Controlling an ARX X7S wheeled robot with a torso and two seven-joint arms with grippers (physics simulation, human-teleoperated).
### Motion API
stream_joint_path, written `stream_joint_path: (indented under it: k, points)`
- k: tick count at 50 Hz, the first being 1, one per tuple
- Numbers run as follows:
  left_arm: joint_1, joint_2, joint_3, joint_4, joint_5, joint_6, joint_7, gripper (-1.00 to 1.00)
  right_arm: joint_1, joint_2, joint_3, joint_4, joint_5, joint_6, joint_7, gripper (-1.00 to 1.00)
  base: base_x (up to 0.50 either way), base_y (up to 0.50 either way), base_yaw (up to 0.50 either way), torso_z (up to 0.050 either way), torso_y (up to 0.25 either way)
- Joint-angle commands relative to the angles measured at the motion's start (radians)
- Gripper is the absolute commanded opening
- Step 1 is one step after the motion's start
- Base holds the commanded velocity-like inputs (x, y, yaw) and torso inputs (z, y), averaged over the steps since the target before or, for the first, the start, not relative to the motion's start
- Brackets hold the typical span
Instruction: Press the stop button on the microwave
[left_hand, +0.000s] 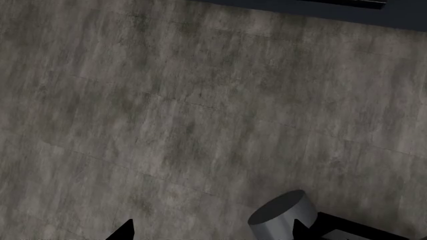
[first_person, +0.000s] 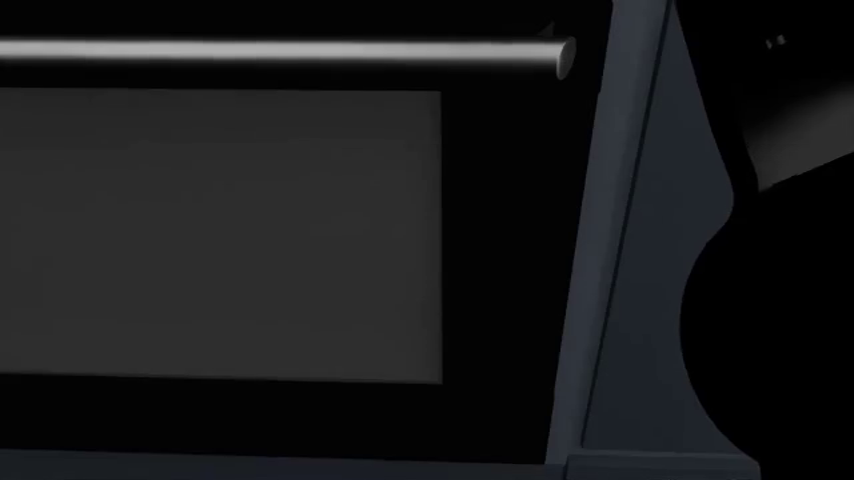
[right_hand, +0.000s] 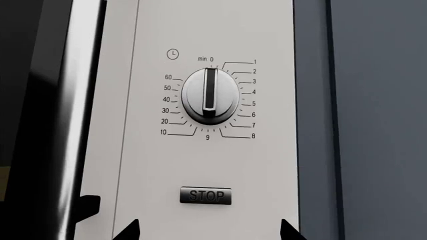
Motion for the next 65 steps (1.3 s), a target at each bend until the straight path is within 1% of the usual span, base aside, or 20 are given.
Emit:
stream_joint_path:
  k: [1, 3, 6, 18, 20, 32, 34, 35, 36, 52, 61, 62, 65]
  points:
    - [0.001, 0.0, 0.0, -0.002, 0.0, 0.0, 0.0, 1.0, -0.014, 0.0, -0.075, -0.021, 0.079, -0.053, -0.018, 1.0, 0.19, 0.0, 0.0, 0.0, 0.0]
    - [0.001, 0.0, 0.0, -0.002, 0.0, 0.0, 0.0, 1.0, -0.009, 0.0, -0.091, -0.021, 0.083, -0.032, 0.009, 1.0, 0.5, -0.05, 0.0, 0.0, 0.0]
    - [0.001, 0.0, 0.0, -0.002, 0.0, 0.0, 0.0, 1.0, -0.013, 0.0, -0.102, -0.017, 0.083, -0.052, 0.02, 1.0, 0.16, 0.0, 0.0, 0.0, 0.0]
    - [0.001, 0.0, 0.0, -0.002, 0.0, 0.0, 0.0, 1.0, -0.025, 0.0, -0.124, -0.024, 0.088, -0.084, -0.001, 1.0, 0.01, 0.0, 0.0, 0.0, 0.0]
    - [0.001, 0.0, 0.0, -0.002, 0.0, 0.0, 0.0, 1.0, -0.025, 0.0, -0.125, -0.025, 0.095, -0.069, 0.013, 1.0, 0.5, 0.0, 0.0, 0.0, 0.0]
    - [0.001, 0.0, 0.0, -0.002, 0.0, 0.0, 0.0, 1.0, -0.041, 0.0, -0.14, -0.025, 0.081, -0.085, 0.023, 1.0, 0.0, 0.0, 0.0, 0.0, 0.0]
    - [0.001, 0.0, 0.0, -0.002, 0.0, 0.0, 0.0, 1.0, -0.042, 0.0, -0.142, -0.025, 0.073, -0.095, 0.021, 1.0, 0.42, -0.11, 0.0, 0.0, 0.0]
    - [0.001, 0.0, 0.0, -0.002, 0.0, 0.0, 0.0, 1.0, -0.041, 0.0, -0.144, -0.023, 0.075, -0.072, 0.049, 1.0, 0.5, -0.16, 0.0, 0.0, 0.0]
    - [0.001, 0.0, 0.0, -0.002, 0.0, 0.0, 0.0, 1.0, -0.044, 0.0, -0.155, -0.025, 0.055, -0.095, 0.06, 1.0, 0.22, 0.0, 0.0, 0.0, 0.0]
    - [0.001, 0.0, 0.0, -0.002, 0.0, 0.0, 0.0, 1.0, -0.046, 0.0, -0.134, -0.025, 0.056, -0.085, 0.045, 1.0, 0.0, 0.0, 0.0, 0.0, 0.0]
    - [0.001, 0.0, 0.0, -0.002, 0.0, 0.0, 0.0, 1.0, -0.004, 0.0, -0.127, -0.035, 0.062, -0.07, 0.054, 1.0, 0.0, 0.0, 0.0, 0.0, 0.0]
    - [0.001, 0.0, 0.0, -0.002, 0.0, 0.0, 0.0, 1.0, 0.001, 0.0, -0.123, -0.035, 0.06, -0.091, 0.047, 1.0, 0.0, 0.0, 0.0, 0.0, 0.0]
    - [0.001, 0.0, 0.0, -0.002, 0.0, 0.0, 0.0, 1.0, 0.032, 0.0, -0.113, -0.049, 0.073, -0.085, 0.064, 1.0, 0.3, -0.04, 0.0, 0.0, 0.0]
